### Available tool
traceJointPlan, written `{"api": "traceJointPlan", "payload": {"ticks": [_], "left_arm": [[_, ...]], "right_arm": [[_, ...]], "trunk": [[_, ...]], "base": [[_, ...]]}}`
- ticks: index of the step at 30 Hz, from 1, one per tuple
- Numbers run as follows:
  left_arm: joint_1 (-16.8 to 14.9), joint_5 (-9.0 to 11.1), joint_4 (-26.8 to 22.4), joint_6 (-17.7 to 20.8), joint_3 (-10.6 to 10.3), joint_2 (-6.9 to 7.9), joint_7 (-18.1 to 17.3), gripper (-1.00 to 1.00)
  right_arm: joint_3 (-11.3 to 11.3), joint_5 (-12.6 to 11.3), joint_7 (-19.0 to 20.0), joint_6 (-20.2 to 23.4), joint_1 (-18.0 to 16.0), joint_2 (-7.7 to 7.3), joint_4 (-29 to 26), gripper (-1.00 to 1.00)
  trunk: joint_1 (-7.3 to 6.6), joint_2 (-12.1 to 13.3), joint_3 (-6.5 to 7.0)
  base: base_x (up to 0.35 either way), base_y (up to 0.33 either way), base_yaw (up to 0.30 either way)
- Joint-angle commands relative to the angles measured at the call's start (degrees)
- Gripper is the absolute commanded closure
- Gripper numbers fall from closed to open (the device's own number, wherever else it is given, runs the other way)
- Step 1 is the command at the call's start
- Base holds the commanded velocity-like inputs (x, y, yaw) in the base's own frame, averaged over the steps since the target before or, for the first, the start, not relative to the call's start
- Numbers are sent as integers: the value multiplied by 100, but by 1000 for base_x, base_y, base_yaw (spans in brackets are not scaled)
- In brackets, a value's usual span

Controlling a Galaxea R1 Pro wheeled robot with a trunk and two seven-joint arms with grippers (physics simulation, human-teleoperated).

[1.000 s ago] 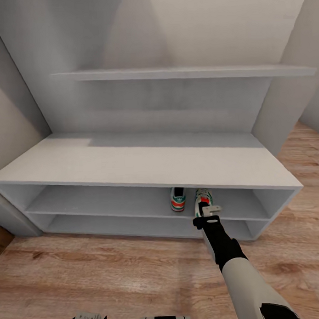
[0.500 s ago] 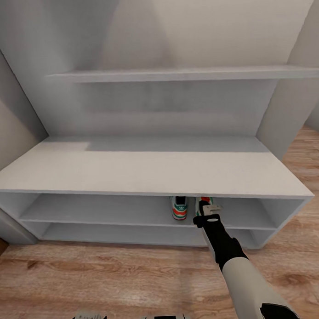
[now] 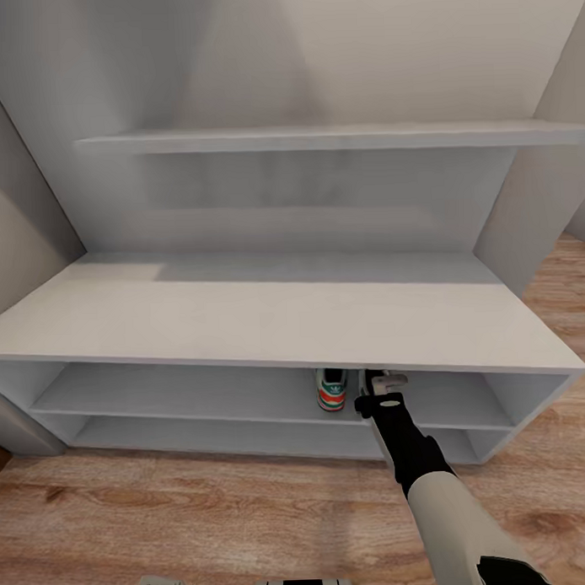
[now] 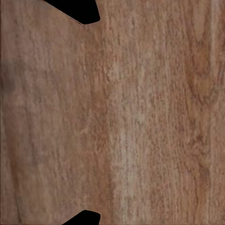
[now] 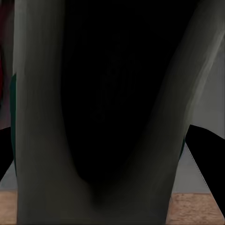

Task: Pick up the two gym shoes and the two sandals from the corridor floor and place them onto the hallstand (shoe rack) in the corridor, making sure they are on the rack and not on the floor. Arrange them so the two gym shoes are next to each other and the two sandals are next to each other.

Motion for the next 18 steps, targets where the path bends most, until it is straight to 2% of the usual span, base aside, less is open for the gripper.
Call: {"api": "traceJointPlan", "payload": {"ticks": [1,18], "left_arm": [[-4,-60,6,-27,48,-5,-36,-100],[-4,-58,11,-27,56,-1,-36,-100]], "right_arm": [[-22,1,1,23,1,6,81,100],[-26,1,1,23,1,6,87,100]], "trunk": [[3,0,-5],[3,0,-5]], "base": [[199,0,0],[52,12,0]]}}
